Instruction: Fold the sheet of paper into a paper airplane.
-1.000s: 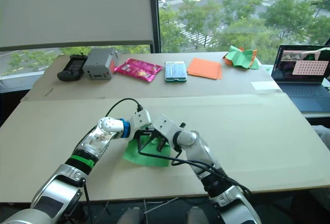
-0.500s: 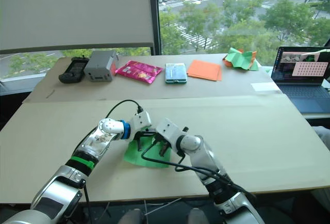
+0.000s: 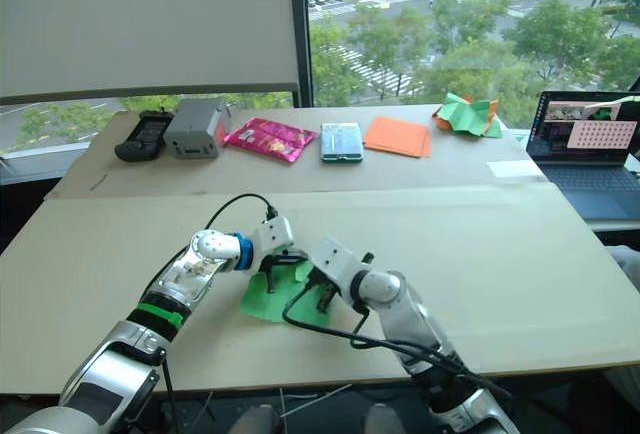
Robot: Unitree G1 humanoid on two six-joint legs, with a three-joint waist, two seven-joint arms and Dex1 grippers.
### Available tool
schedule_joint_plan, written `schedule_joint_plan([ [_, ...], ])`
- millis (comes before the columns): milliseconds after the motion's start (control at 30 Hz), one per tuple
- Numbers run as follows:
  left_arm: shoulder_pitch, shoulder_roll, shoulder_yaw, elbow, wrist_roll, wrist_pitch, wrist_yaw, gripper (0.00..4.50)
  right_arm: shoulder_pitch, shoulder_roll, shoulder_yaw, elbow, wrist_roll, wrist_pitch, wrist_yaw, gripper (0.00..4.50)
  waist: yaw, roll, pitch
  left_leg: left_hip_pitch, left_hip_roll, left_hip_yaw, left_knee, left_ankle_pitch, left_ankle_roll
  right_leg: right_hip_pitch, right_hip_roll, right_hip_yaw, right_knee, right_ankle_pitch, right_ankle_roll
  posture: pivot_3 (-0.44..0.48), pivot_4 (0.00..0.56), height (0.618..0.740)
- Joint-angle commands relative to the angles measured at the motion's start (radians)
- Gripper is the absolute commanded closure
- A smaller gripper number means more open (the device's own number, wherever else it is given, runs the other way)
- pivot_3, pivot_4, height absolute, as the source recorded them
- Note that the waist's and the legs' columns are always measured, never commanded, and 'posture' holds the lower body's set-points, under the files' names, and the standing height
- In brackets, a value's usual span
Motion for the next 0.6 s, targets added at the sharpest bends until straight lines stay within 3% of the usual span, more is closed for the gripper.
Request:
schedule_joint_plan([
  [33,0.015,0.011,-0.013,0.023,0.025,0.004,-0.008,4.50,0.080,-0.044,0.051,0.053,0.005,0.103,0.029,4.46,0.000,0.000,0.000,0.000,0.000,0.000,0.000,0.000,0.000,0.000,0.000,0.000,0.000,0.000,0.000,0.000,0.150,0.706],
  [600,0.013,0.013,-0.015,0.038,0.030,-0.011,-0.013,4.50,0.133,-0.098,0.010,-0.136,0.085,0.193,0.017,4.46,0.001,-0.003,-0.002,0.000,-0.001,0.000,0.000,-0.001,-0.002,0.000,-0.003,-0.002,-0.001,-0.003,0.001,0.000,0.150,0.706],
])
